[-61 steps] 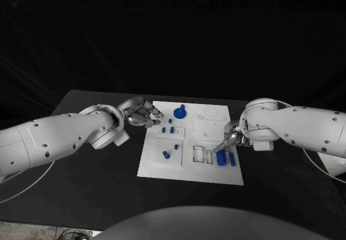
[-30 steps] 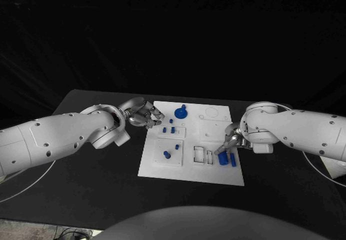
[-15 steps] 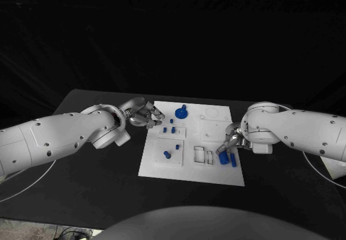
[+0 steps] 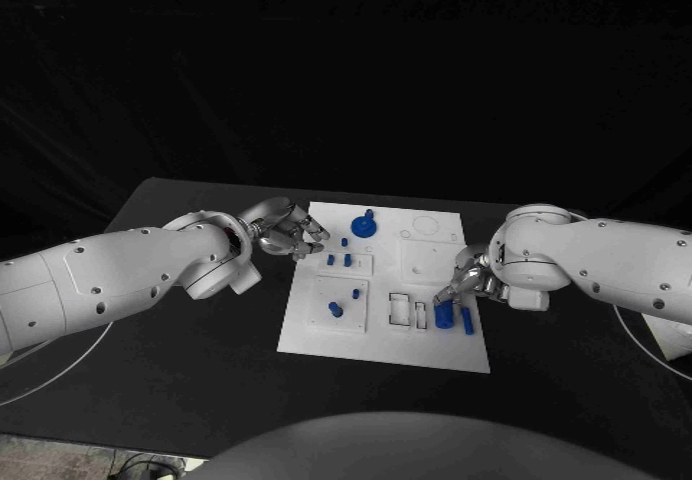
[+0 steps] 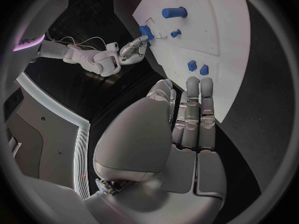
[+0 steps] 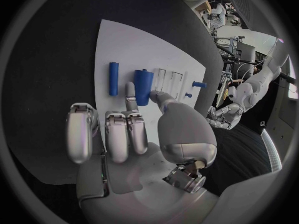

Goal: Assemble the parts on the task board

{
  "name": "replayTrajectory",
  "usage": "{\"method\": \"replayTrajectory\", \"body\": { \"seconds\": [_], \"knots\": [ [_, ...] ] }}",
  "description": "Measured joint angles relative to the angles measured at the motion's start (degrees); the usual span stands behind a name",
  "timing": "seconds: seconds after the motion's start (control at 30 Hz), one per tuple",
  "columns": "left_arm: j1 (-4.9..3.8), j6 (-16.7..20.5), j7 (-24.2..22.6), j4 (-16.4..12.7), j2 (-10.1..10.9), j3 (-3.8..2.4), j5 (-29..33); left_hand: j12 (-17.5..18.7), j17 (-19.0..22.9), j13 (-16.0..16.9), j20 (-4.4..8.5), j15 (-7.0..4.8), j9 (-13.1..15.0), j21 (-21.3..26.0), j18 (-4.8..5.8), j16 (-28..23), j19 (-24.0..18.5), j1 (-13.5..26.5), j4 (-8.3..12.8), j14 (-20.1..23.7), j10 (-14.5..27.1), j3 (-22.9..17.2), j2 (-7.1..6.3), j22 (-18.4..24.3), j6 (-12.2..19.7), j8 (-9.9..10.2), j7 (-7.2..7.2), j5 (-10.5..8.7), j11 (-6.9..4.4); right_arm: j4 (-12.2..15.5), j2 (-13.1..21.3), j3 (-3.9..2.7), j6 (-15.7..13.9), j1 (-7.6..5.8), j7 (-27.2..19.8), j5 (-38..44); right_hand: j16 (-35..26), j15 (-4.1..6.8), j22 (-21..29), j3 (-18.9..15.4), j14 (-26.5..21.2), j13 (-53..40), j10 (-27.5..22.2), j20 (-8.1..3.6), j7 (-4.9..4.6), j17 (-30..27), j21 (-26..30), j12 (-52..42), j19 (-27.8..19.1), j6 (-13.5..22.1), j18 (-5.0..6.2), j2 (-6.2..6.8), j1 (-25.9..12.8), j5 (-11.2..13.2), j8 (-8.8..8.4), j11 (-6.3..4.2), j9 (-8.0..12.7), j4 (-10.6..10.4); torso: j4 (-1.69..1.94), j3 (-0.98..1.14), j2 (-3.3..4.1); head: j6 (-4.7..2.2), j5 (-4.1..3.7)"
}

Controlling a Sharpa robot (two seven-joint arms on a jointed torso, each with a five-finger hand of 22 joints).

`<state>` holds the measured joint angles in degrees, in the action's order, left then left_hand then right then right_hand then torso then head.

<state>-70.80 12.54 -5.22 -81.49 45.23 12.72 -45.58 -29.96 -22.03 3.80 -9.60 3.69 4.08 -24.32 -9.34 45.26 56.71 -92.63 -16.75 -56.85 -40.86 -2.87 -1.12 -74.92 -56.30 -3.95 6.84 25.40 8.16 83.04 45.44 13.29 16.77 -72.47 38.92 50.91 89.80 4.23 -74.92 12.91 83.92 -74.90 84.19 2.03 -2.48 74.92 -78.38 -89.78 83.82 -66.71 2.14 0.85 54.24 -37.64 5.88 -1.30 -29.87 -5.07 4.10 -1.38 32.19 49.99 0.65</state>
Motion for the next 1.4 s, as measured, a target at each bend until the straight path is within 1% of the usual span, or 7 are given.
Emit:
{"method": "replayTrajectory", "body": {
  "seconds": [0.13,0.33,0.47,0.63,0.8,1.0,1.4],
  "knots": [
    [0.03,0.0,0.0,0.0,0.1,0.0,0.0,0.0,0.0,0.0,0.0,0.0,0.0,0.0,0.0,0.0,0.0,0.0,0.0,0.0,0.0,0.0,0.0,0.0,0.0,0.0,0.0,0.0,0.0,1.0,0.9,-0.08,-1.0,-0.32,-0.2,-0.8,0.0,0.0,0.0,2.7,0.0,0.0,0.0,0.0,0.1,0.0,0.2,0.0,0.0,-0.1,0.0,0.0,0.0,-0.1,0.12,-0.21,-0.1,2.7,0.01,0.0,-0.01,0.0,0.14],
    [0.06,0.0,-0.1,0.1,0.0,-0.01,0.0,0.0,0.0,0.0,0.0,0.0,0.0,0.0,0.0,0.0,0.0,0.0,0.0,0.0,0.0,0.0,0.0,0.0,0.0,0.0,0.0,0.0,0.0,1.7,1.3,-0.02,-1.8,-0.52,-0.4,-1.4,0.0,0.0,0.0,3.4,0.0,0.0,-0.2,0.0,0.32,0.0,0.2,0.0,0.0,-0.3,0.0,-0.45,0.5,0.8,0.13,-0.36,-0.6,3.4,-0.02,-0.01,-0.05,0.0,0.14],
    [0.07,0.0,-0.1,0.2,-0.1,-0.02,0.0,0.0,0.0,0.0,0.0,0.0,0.0,0.0,0.0,0.0,0.0,0.0,0.0,0.0,0.0,0.0,0.0,0.0,0.0,0.0,0.0,0.0,0.0,1.7,1.0,0.09,-1.8,-0.5,-0.4,-1.3,0.0,0.0,0.0,3.2,0.0,0.0,-0.3,0.0,0.27,0.0,0.2,0.0,0.0,0.4,0.0,0.27,-0.3,9.1,0.08,-0.45,-1.5,3.7,-0.03,-0.01,-0.05,0.0,-0.01],
    [0.09,0.0,-0.1,0.2,-0.1,-0.01,0.0,0.0,0.0,0.0,0.0,0.0,0.0,0.0,0.0,0.0,0.0,0.0,0.0,0.0,0.0,0.0,0.0,0.0,0.0,0.0,0.0,0.0,0.0,1.7,0.5,0.14,-1.5,-0.37,-0.2,-0.6,0.0,0.0,0.0,1.0,0.0,0.0,-0.3,0.01,0.28,0.0,0.2,0.0,0.0,0.4,0.0,0.58,-2.5,23.6,0.53,-0.45,-3.0,2.5,-0.02,-0.02,-0.05,0.0,-0.26],
    [0.1,-0.1,0.0,0.3,-0.2,-0.01,0.0,0.0,0.0,0.0,0.0,0.0,0.0,0.0,0.0,0.0,0.0,0.0,0.0,0.0,0.0,0.0,0.0,0.0,0.0,0.0,0.0,0.06,0.0,1.1,0.1,0.15,-1.0,-0.24,-0.1,0.4,0.0,0.0,0.0,-1.0,0.0,0.0,-0.3,0.01,0.27,0.0,0.5,0.0,0.0,0.4,0.0,0.49,-4.2,30.8,0.87,-0.45,-4.2,0.9,0.0,-0.04,-0.05,0.0,-0.31],
    [0.11,-0.2,0.0,0.3,-0.3,-0.01,0.0,0.0,0.1,0.0,0.0,0.0,0.0,0.0,0.0,0.0,0.0,0.0,0.0,0.0,0.0,0.0,0.0,0.0,0.2,0.0,-0.22,0.28,0.0,0.2,-0.7,0.16,0.0,0.04,0.2,1.6,0.0,0.0,0.0,-3.1,0.0,0.0,-0.3,0.01,0.27,0.0,0.5,0.0,0.0,0.4,0.0,0.44,-6.2,33.6,1.19,-0.44,-5.3,-0.8,0.04,-0.03,-0.05,0.0,-0.21],
    [0.11,-0.5,0.2,0.3,-0.4,-0.01,0.0,0.0,0.1,0.0,0.0,0.2,0.0,0.0,0.0,0.0,0.0,0.0,0.0,0.2,0.0,0.0,0.0,0.0,0.2,0.0,-0.22,0.27,0.0,-0.9,-1.6,0.17,1.2,0.47,0.4,3.1,0.0,-0.01,0.0,-4.6,0.0,0.0,-0.3,0.01,-0.49,0.0,1.1,0.0,0.0,2.0,0.0,-0.01,-7.3,33.8,0.3,-0.44,-5.4,-1.8,0.02,-0.03,-0.05,0.0,-0.23]
  ]
}}
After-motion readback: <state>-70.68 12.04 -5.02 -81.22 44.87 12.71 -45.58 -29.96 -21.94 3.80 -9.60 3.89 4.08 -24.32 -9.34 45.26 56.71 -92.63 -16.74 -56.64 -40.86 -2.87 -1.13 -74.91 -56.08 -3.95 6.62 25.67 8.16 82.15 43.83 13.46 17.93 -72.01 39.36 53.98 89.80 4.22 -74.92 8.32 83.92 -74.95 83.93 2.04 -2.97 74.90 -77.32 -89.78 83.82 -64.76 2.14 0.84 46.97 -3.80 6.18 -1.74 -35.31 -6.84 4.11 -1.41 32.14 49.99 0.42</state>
